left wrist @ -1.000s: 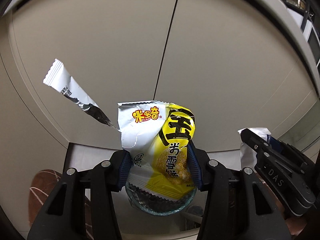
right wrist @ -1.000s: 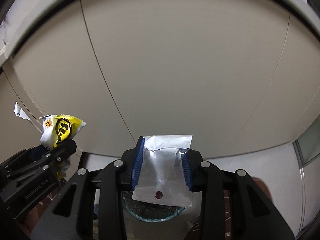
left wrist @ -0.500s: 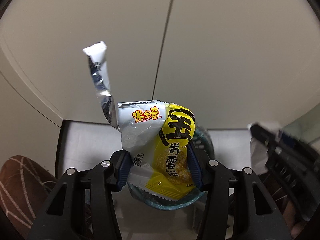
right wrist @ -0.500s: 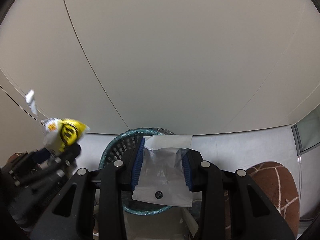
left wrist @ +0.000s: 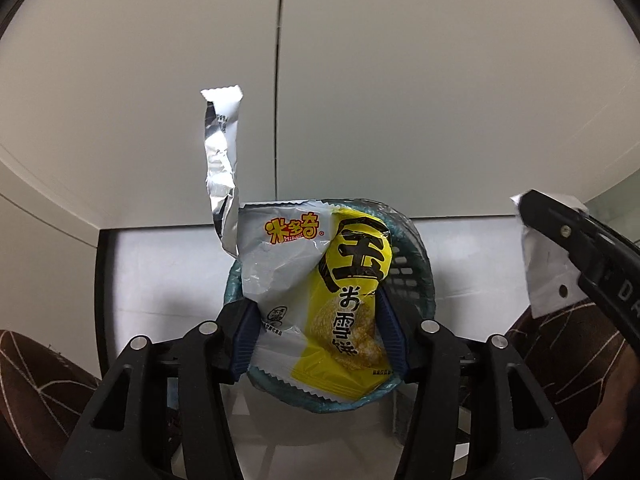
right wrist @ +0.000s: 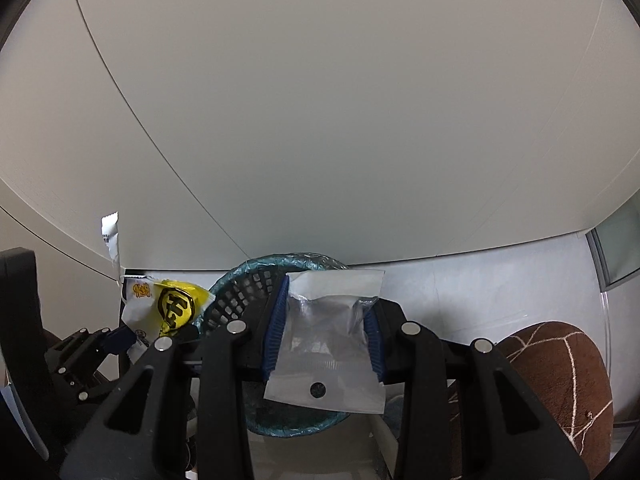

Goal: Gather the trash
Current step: 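Open the left tool dropping the snack bag while the right tool lowers the plastic bag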

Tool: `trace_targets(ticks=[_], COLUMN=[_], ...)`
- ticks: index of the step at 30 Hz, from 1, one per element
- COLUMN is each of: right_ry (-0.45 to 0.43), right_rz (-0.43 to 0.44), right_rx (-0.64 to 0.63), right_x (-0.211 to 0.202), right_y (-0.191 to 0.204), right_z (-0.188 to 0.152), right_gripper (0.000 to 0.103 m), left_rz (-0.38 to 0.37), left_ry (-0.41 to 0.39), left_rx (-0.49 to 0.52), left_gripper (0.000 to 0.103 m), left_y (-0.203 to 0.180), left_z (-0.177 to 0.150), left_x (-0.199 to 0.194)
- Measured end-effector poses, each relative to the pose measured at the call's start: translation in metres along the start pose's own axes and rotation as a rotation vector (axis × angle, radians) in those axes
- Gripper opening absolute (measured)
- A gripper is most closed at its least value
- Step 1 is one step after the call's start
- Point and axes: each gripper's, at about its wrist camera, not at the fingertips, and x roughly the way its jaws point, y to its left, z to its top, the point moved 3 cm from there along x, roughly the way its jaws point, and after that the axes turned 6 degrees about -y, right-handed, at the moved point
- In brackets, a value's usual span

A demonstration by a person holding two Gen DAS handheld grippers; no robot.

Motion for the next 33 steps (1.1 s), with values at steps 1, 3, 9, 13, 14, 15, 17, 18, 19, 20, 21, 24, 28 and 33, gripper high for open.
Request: trace_targets(ticks=[1, 3, 9, 13, 14, 15, 17, 18, 19, 20, 21, 24, 28, 33], right_ry=[-0.002, -0.010, -0.024, -0.024, -0.025, -0.028, -0.031, -0.032, -0.032, -0.034, -0.034, -0.027, -0.009, 0.018], right_rz=[0.000, -0.001, -0.006, -0.005, -0.005, -0.004, -0.001, 0.002, 0.005, 0.007, 0.009, 0.018, 0.046, 0.083], right_rx=[0.000, 0.004, 0.041, 0.059, 0.061, 0.062, 0.066, 0.069, 0.072, 0.076, 0.079, 0.083, 0.073, 0.016], right_x=[-0.001, -0.002, -0.010, -0.011, -0.012, -0.013, -0.010, -0.011, -0.009, -0.011, -0.011, -0.008, -0.007, -0.003], right_y=[0.000, -0.001, -0.005, -0.005, -0.005, -0.005, -0.006, -0.006, -0.008, -0.009, -0.009, -0.015, -0.015, -0.002], right_z=[0.000, 0.005, -0.001, -0.002, -0.002, -0.002, -0.004, -0.004, -0.003, -0.003, -0.003, -0.002, -0.003, -0.005], right_gripper=[0.034, 0.034, 0.034, 0.034, 0.034, 0.034, 0.034, 0.034, 0.034, 0.034, 0.034, 0.034, 0.034, 0.034], left_rz=[-0.007, -0.016, -0.025, -0.034, -0.037, -0.040, -0.039, -0.039, -0.041, -0.040, -0.039, -0.033, 0.029, 0.071], left_ry=[-0.003, -0.008, -0.005, -0.010, -0.011, -0.011, -0.011, -0.011, -0.011, -0.012, -0.015, -0.022, -0.039, -0.084], left_rx=[0.003, 0.008, 0.010, 0.023, 0.024, 0.023, 0.021, 0.017, 0.013, 0.007, 0.003, 0.004, 0.022, 0.008], left_gripper=[0.057, 0.060, 0.068, 0.076, 0.078, 0.079, 0.082, 0.082, 0.084, 0.087, 0.088, 0.092, 0.096, 0.097], left_y=[-0.002, 0.002, 0.004, 0.003, 0.000, 0.000, 0.001, 0.002, 0.002, 0.004, 0.006, 0.008, 0.014, 0.028], left_z=[0.000, -0.001, -0.005, -0.007, -0.005, -0.005, -0.005, -0.005, -0.005, -0.004, -0.004, -0.002, 0.000, 0.006], left_x=[0.000, 0.002, 0.009, 0.010, 0.007, 0.008, 0.008, 0.008, 0.009, 0.008, 0.007, 0.004, -0.005, -0.023])
